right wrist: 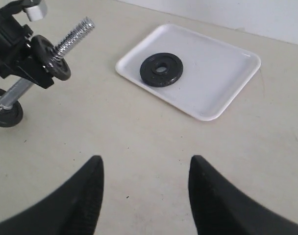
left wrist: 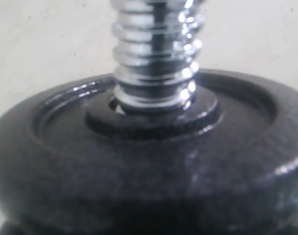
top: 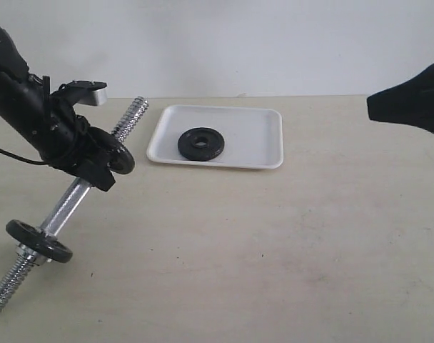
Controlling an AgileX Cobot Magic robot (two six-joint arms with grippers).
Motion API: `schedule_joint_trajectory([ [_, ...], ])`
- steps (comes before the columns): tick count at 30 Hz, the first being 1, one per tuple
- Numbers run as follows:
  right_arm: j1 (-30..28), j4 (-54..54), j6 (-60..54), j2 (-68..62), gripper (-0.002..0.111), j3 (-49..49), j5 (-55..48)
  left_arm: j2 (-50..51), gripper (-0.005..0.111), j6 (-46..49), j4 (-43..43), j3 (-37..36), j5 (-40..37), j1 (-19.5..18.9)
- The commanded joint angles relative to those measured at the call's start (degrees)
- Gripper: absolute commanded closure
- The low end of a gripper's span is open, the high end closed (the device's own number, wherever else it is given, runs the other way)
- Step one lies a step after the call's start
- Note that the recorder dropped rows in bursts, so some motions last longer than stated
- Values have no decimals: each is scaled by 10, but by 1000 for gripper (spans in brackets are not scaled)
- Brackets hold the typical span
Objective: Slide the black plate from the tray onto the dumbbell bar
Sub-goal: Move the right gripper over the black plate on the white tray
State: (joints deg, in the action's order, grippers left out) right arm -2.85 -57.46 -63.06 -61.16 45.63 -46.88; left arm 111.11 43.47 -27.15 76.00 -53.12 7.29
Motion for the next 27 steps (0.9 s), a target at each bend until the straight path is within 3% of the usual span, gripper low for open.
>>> schedule_joint_trajectory([
  [1, 1, -50, -46, -42, 60, 2, 19, -57, 102, 50, -31, 14, 9, -4],
  [6, 25, -112, -115, -71, 60, 5, 50, -74, 102, 64, -35, 14, 26, -9],
  [10, 145, -110, -169, -94, 60, 8, 223, -76, 102, 73, -52, 13, 35, -9],
  [13, 200, -108, -170, -138, 60, 25, 318, -76, 102, 80, -50, 12, 23, -9],
  [17, 200, -106, -161, -240, 60, 103, 307, -78, 102, 60, -53, 4, -3, -9],
  [27, 200, -96, -152, -380, 60, 232, 284, -78, 102, 60, -74, -27, 24, -9],
])
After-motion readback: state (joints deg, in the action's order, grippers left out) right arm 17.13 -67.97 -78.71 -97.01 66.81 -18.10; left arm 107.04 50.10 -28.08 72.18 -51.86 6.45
